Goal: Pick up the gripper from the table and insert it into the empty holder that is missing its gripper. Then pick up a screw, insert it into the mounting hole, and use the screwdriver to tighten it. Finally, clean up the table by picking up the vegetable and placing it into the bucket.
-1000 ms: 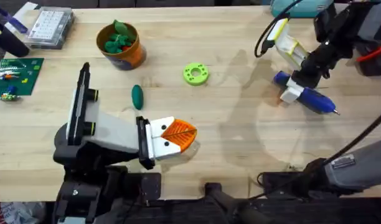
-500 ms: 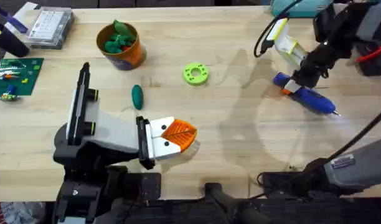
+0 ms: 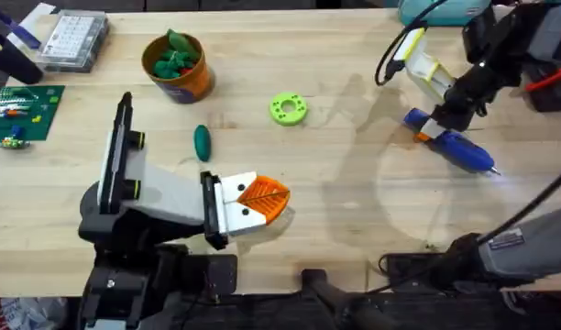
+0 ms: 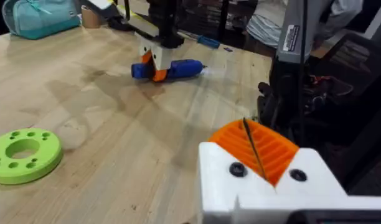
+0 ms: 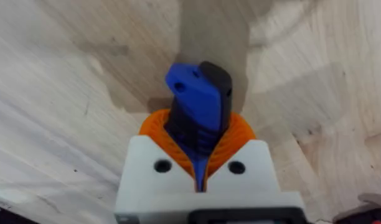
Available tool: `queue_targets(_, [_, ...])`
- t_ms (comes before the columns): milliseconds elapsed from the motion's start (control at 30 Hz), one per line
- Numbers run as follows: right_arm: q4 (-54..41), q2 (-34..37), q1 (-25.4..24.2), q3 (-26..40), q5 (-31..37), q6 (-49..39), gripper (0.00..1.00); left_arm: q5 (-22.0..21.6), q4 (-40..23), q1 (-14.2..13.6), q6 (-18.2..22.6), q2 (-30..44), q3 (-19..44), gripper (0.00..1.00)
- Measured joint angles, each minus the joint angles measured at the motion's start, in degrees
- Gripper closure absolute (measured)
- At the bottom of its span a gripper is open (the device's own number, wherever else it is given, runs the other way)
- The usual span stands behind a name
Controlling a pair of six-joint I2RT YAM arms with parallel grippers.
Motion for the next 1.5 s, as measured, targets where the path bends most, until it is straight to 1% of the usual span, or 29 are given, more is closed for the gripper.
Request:
queue_targets(233, [-0.1,-6.6,0.0,-0.3,0.0,1.4,0.975,0.0,0.0,0.0,0.0,0.0,0.0,0.988])
queue_targets(400, [-0.3,-11.4,0.0,-0.3,-0.7,7.5,0.975,0.0,0.0,0.0,0.0,0.0,0.0,0.988])
queue_targets(533, [-1.9,-15.8,-0.1,-0.3,-4.5,13.2,0.975,0.0,0.0,0.0,0.0,0.0,0.0,0.988])
queue_targets(667, [-3.7,-20.0,0.0,-0.3,-9.4,16.6,0.975,0.0,0.0,0.0,0.0,0.0,0.0,0.988])
queue_targets(800, [-3.8,-24.3,1.0,-0.2,-12.0,20.4,0.975,0.0,0.0,0.0,0.0,0.0,0.0,0.988])
queue_targets(1033, [-3.9,-29.7,6.8,-0.2,-14.9,27.6,0.975,0.0,0.0,0.0,0.0,0.0,0.0,0.988])
queue_targets(1200, [-3.8,-31.1,12.1,-0.2,-15.3,34.2,0.964,0.0,0.0,0.0,0.0,0.0,0.0,0.988])
queue_targets(1367, [-3.4,-32.3,17.4,-0.1,-15.8,38.3,0.952,0.0,0.0,0.0,0.0,0.0,0.0,0.988])
queue_targets(1500, [-1.0,-32.9,21.4,0.9,-18.5,41.0,0.953,0.0,0.0,0.0,0.0,0.0,0.0,0.988])
